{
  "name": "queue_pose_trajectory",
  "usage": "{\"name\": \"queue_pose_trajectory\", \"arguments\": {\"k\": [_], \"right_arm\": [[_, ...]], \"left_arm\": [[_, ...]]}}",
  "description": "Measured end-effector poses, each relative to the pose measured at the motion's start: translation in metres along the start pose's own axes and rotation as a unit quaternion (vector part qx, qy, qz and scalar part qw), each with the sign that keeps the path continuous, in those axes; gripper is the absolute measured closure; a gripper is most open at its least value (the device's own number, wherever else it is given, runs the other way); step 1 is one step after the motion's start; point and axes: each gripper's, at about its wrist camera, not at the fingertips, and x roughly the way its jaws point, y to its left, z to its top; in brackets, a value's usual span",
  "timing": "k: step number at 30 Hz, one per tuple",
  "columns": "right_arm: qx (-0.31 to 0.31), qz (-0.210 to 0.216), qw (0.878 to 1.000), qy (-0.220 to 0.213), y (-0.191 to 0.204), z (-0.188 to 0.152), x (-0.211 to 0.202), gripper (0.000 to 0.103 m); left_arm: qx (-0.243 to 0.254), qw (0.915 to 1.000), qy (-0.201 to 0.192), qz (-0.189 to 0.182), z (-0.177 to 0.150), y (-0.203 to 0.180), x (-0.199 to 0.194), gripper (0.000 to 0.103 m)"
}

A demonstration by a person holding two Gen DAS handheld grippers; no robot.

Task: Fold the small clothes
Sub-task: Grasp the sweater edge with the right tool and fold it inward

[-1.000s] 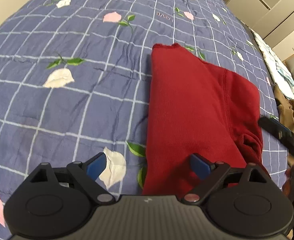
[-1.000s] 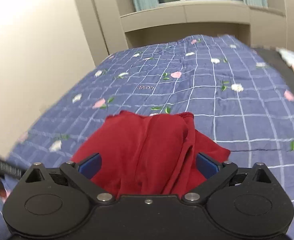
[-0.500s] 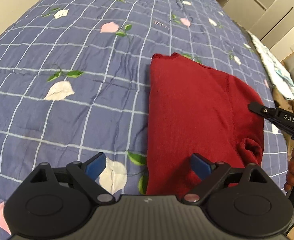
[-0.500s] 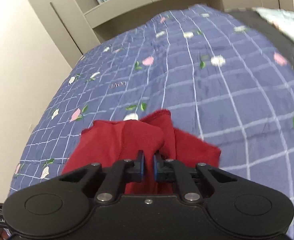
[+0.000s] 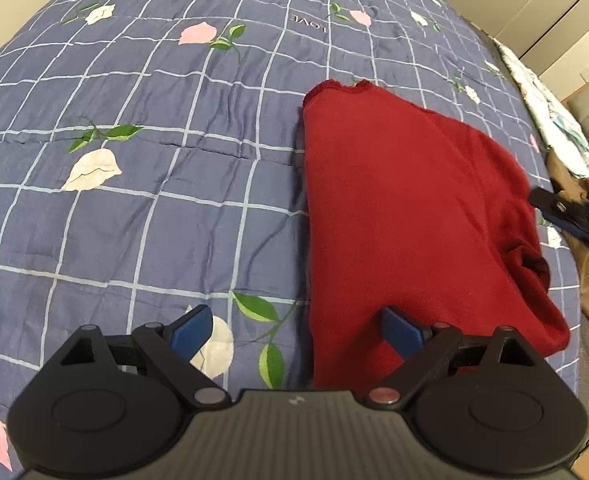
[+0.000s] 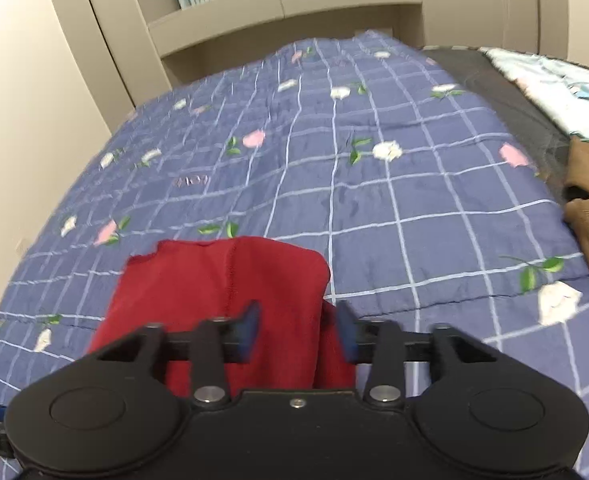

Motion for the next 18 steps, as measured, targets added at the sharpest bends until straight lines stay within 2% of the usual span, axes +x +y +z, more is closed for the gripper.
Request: {"name": "queue_pose_trajectory", "arguments": {"k": [6, 8, 10, 12, 13, 15, 17, 18], "right_arm": [[0.050, 0.055, 0.997, -0.006, 0.019, -0.028, -0.057, 0.034], [0.058, 0.051, 0.997, 0.008, 0.029, -0.040, -0.063, 0.036], [0.051, 0.023, 0.998, 0.017, 0.038, -0.052, -0.063, 0.041], [0.046, 0.005, 0.998, 0.033, 0.044, -0.063, -0.058, 0.054], [0.051, 0.000, 0.998, 0.037, 0.044, -0.067, -0.056, 0.069], [0.063, -0.002, 0.997, 0.037, 0.040, -0.074, -0.056, 0.085], [0.088, 0.007, 0.995, 0.037, 0.033, -0.075, -0.057, 0.090], [0.099, 0.012, 0.994, 0.037, 0.030, -0.076, -0.058, 0.091]], "left_arm": [[0.002, 0.9996, 0.002, -0.029, -0.004, -0.003, -0.008, 0.007], [0.012, 0.9991, 0.013, -0.038, -0.009, -0.007, -0.008, 0.007], [0.028, 0.9984, 0.022, -0.045, -0.018, -0.011, -0.008, 0.006], [0.061, 0.9970, 0.025, -0.041, -0.027, -0.018, -0.008, 0.006], [0.086, 0.9953, 0.024, -0.036, -0.032, -0.022, -0.008, 0.006], [0.129, 0.9914, 0.014, -0.019, -0.042, -0.030, -0.008, 0.006], [0.172, 0.9850, 0.003, -0.001, -0.049, -0.040, -0.006, 0.007], [0.195, 0.9808, -0.005, 0.010, -0.053, -0.045, -0.006, 0.012]]}}
